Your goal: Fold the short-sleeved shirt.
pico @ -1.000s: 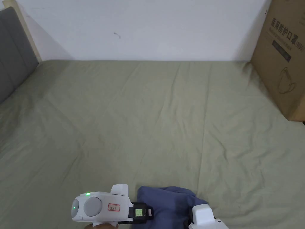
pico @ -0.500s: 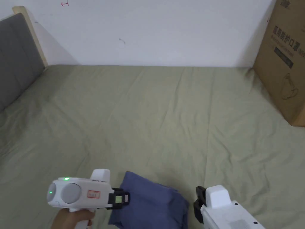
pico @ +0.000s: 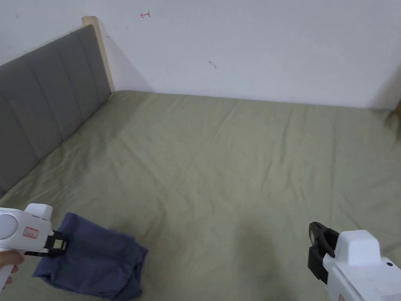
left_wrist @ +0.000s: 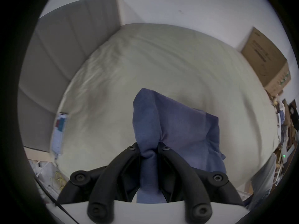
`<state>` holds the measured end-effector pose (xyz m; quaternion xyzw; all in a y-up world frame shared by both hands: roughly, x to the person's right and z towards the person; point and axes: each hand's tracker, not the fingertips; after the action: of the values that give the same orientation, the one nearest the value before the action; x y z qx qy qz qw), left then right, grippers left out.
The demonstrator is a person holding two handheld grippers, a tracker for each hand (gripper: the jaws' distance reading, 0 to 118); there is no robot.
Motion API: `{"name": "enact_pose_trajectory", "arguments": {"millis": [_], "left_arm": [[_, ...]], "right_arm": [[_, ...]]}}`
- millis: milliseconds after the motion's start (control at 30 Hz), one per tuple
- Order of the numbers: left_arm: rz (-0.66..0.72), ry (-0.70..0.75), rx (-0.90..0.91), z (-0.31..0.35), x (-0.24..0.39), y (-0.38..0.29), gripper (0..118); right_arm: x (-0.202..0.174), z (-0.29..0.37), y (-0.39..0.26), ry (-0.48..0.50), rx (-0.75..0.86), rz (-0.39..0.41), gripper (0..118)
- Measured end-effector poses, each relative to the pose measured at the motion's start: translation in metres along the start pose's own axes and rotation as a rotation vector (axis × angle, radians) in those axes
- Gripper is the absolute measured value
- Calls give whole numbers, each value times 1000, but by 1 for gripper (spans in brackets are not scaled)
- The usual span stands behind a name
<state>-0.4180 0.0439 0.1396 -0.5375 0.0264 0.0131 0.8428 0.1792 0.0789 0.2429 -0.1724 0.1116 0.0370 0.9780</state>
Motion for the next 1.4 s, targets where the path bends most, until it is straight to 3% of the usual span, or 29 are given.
{"name": "enact_pose_trajectory", "arguments": {"millis": [133,333,433,500,600,900,1200,1400], "left_arm": [[51,68,-36,-18,-42,6,16],[75,73,-59,-57,-42,-1,19],[99,88,-67,-68,-40,0,43],[103,108,-36,-64,-36,-1,70],[124,75,36,-34,-1,-13,101],[82,22,271,46,37,21,102],[75,-50,665,196,138,17,102],[73,-34,944,247,207,-1,99]], "right_arm": [[-5,-9,8,-3,2,-5,0],[-3,-14,7,-37,-30,-17,0],[5,-12,3,-54,-43,-24,0],[10,-7,4,-59,-43,-30,0],[17,4,10,-75,-24,-47,0],[39,54,45,-89,97,-72,0],[55,110,104,-142,212,-40,0],[72,134,126,-151,273,-20,0]]}}
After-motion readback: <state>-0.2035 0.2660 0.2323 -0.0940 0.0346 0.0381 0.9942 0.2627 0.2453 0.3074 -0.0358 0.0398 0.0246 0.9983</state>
